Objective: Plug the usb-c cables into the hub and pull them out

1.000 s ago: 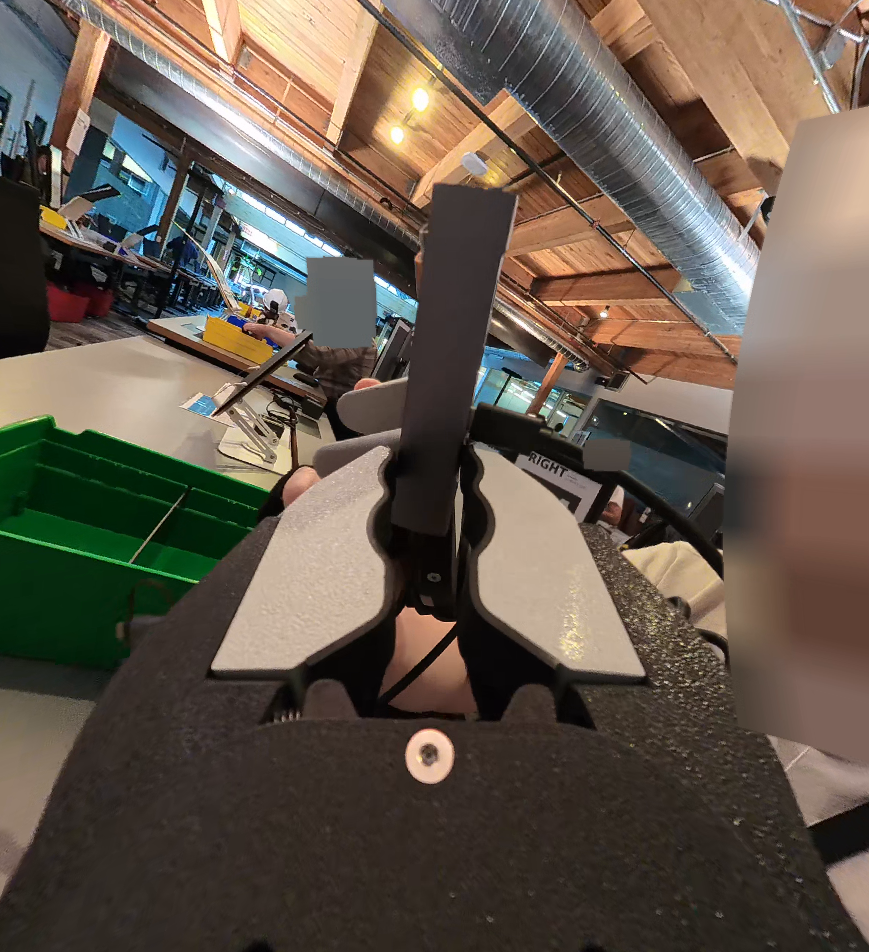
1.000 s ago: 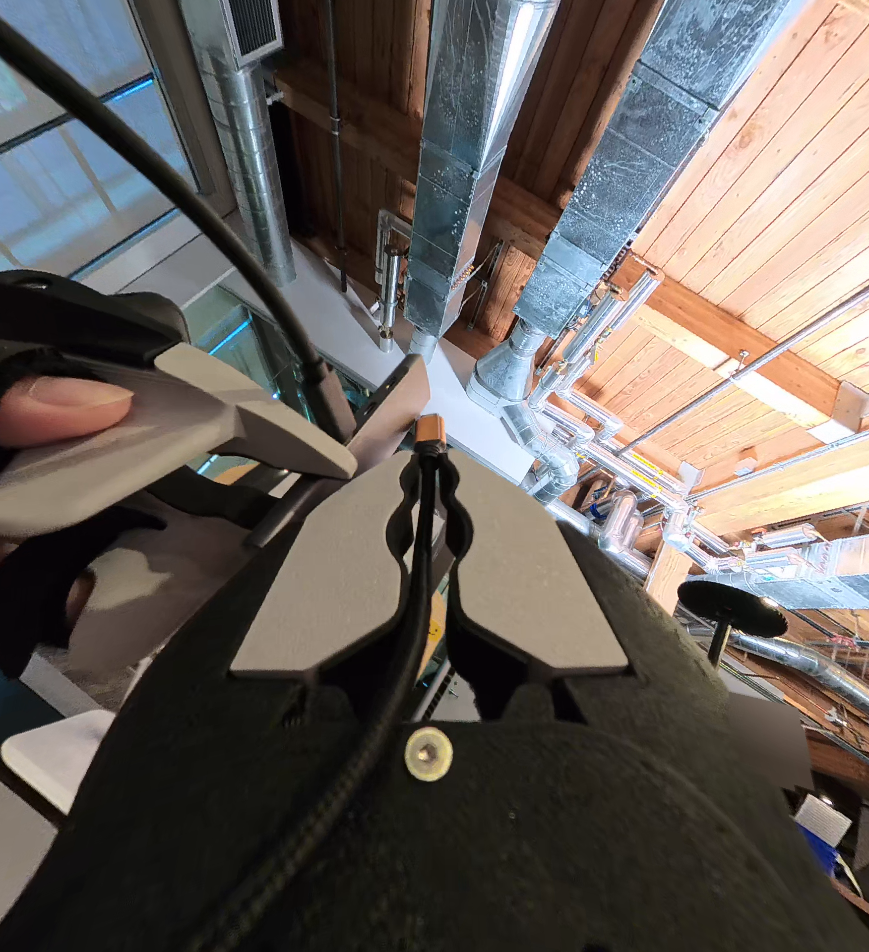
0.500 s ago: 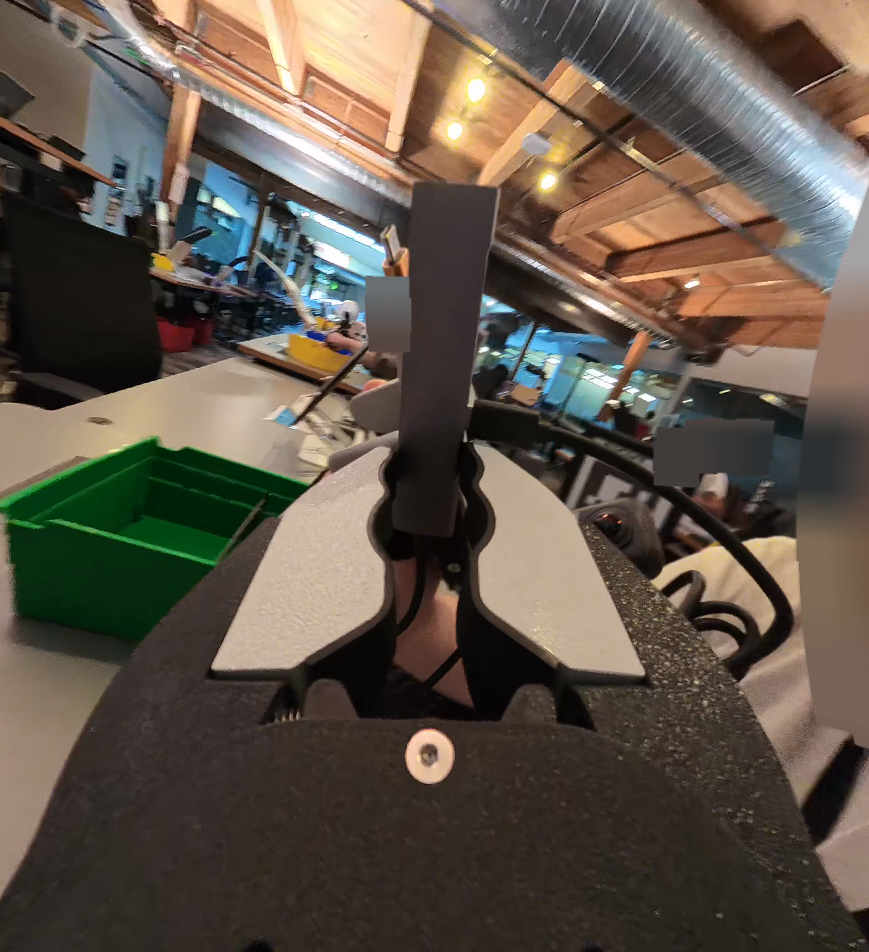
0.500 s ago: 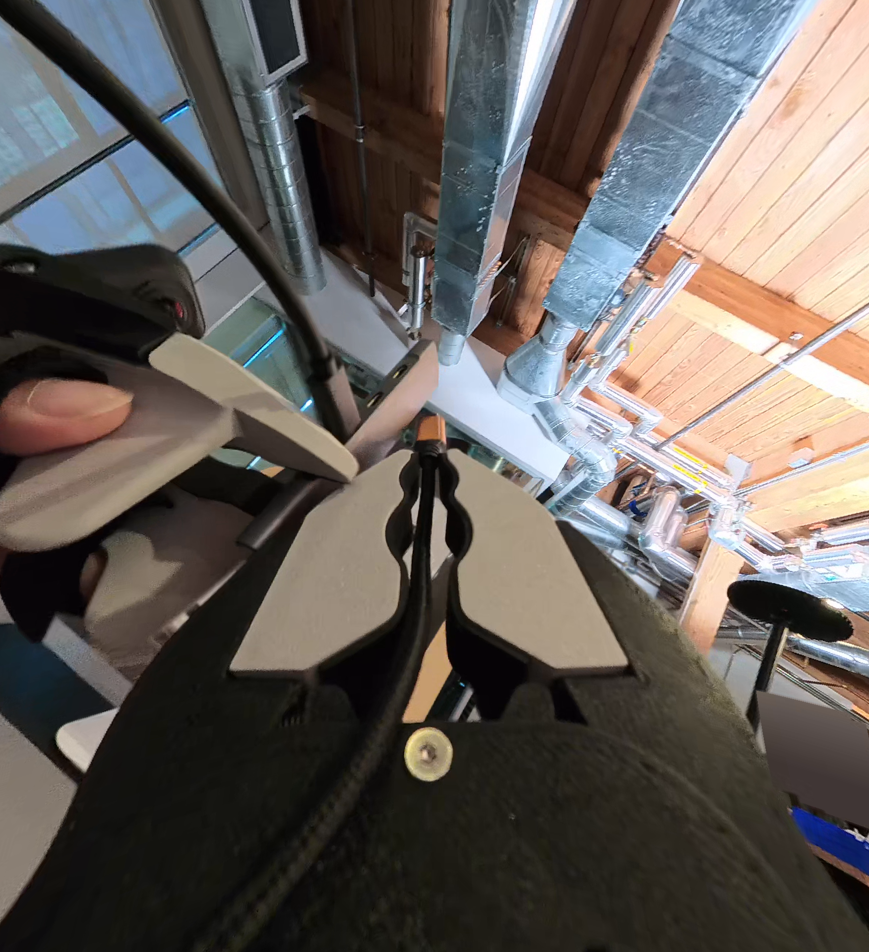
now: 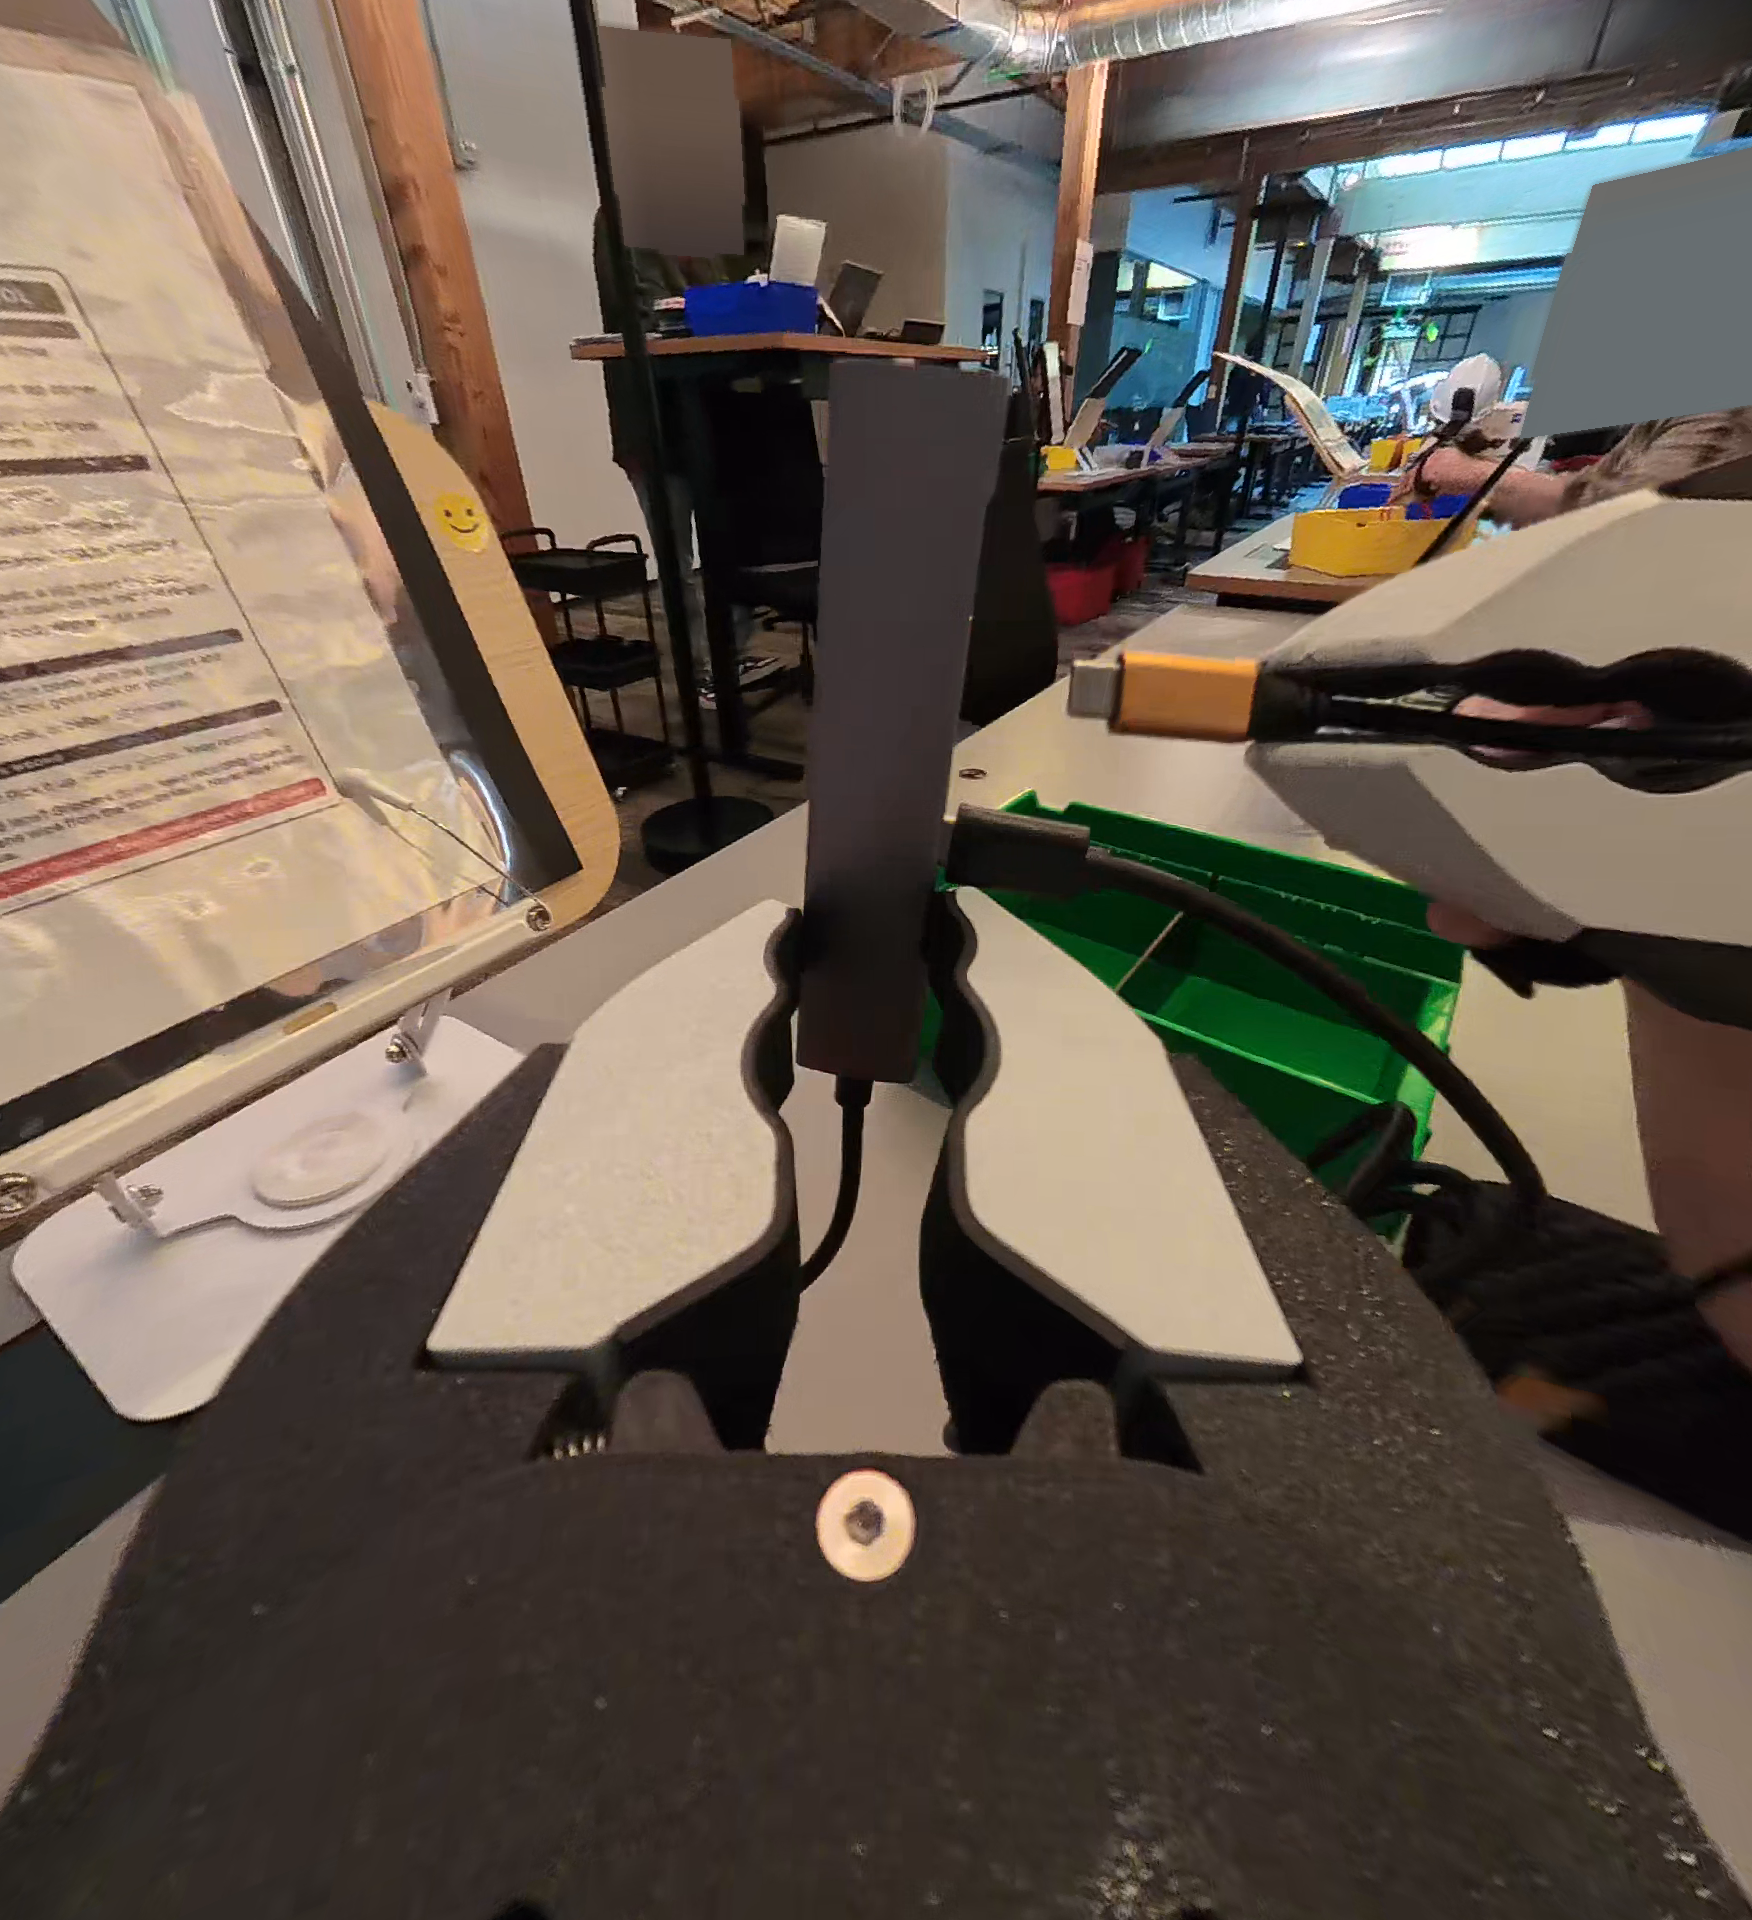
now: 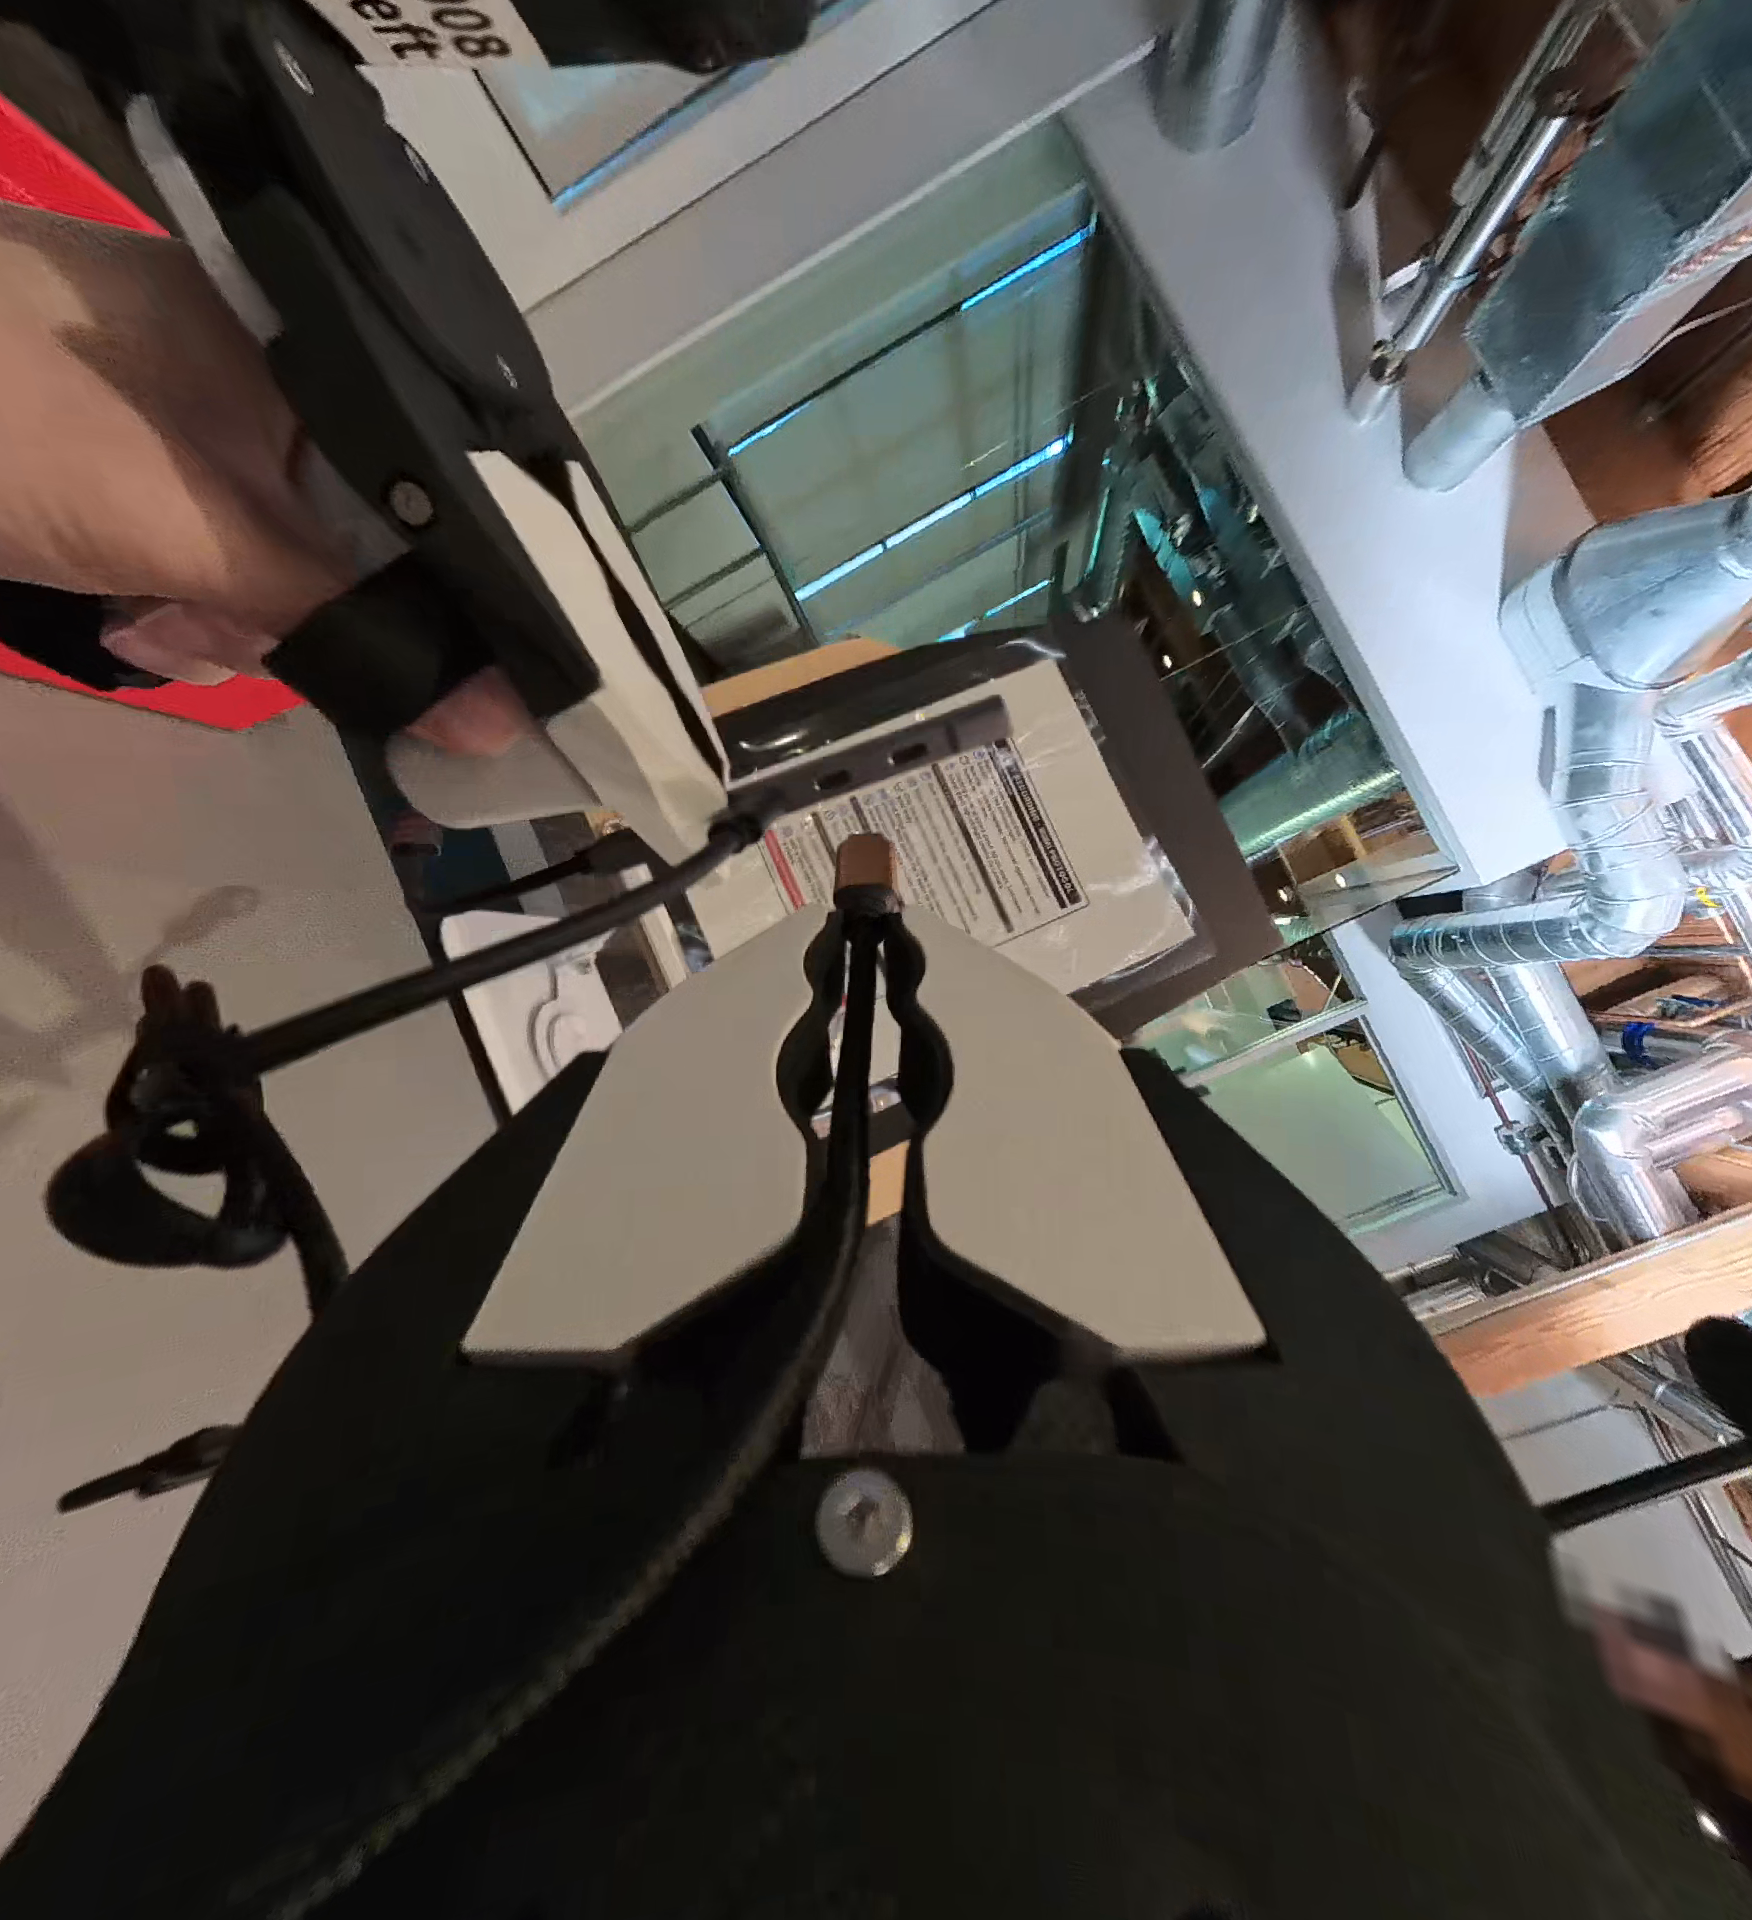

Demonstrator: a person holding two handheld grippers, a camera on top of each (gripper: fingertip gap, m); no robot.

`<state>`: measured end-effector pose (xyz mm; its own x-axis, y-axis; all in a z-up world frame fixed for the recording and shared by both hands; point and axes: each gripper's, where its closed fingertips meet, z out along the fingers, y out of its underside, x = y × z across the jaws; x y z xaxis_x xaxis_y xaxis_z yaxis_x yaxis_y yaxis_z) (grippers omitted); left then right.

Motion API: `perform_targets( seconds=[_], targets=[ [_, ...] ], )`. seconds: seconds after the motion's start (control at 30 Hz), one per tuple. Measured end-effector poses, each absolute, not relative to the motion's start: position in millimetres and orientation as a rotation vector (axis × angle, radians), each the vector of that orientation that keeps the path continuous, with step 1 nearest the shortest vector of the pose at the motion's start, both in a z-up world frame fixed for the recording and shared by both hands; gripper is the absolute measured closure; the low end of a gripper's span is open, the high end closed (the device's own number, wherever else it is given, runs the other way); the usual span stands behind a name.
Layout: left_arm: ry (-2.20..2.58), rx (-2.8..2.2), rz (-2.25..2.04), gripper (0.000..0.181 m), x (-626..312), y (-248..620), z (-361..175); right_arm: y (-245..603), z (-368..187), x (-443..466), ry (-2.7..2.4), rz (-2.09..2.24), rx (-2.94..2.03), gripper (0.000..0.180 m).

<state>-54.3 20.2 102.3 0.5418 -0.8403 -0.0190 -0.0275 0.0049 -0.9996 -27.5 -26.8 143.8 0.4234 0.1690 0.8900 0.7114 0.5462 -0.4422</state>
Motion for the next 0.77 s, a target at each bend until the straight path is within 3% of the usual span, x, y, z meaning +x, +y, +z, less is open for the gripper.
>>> perform_targets(
  seconds=[0.77],
  targets=[
    [0.923,-1.477,-0.597,0.158,-41,17,88,-17,128,-29,-1.163,-0.535,-1.038,0.172]
  ],
)
